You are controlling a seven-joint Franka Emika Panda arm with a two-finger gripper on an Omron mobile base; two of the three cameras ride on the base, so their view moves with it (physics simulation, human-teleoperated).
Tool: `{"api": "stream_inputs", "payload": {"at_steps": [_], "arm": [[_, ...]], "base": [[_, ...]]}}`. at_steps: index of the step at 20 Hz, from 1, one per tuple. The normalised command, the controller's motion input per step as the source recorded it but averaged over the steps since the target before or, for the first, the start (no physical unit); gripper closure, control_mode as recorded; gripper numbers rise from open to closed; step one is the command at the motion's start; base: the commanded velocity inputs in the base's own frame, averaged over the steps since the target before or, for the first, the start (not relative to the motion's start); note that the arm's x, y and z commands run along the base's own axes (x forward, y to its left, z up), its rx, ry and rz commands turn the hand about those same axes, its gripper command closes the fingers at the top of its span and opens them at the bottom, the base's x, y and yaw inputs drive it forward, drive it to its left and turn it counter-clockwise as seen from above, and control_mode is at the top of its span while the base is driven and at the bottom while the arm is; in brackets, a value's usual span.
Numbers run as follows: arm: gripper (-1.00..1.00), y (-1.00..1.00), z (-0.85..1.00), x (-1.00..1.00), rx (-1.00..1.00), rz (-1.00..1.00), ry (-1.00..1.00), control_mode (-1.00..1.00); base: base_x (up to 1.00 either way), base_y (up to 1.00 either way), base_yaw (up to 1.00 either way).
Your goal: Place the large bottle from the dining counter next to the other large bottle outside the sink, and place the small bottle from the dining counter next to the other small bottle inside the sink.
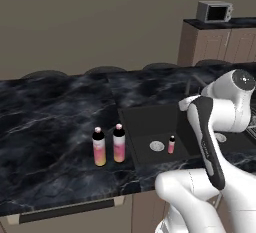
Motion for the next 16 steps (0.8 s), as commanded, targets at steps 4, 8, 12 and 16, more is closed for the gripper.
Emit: {"api": "stream_inputs", "payload": {"at_steps": [4, 8, 12, 16], "arm": [[1.00, 0.07, -0.18, 0.14, -0.01, 0.00, 0.12, -1.00], [1.00, 0.01, -0.23, 0.12, 0.00, 0.00, 0.07, -1.00], [1.00, 0.02, -0.27, 0.11, 0.00, 0.00, 0.02, -1.00], [1.00, 0.03, -0.30, 0.04, 0.00, 0.00, 0.00, -1.00]], "base": [[0.00, 0.00, 0.00], [0.00, 0.00, 0.00], [0.00, 0.00, 0.00], [0.00, 0.00, 0.00]]}}
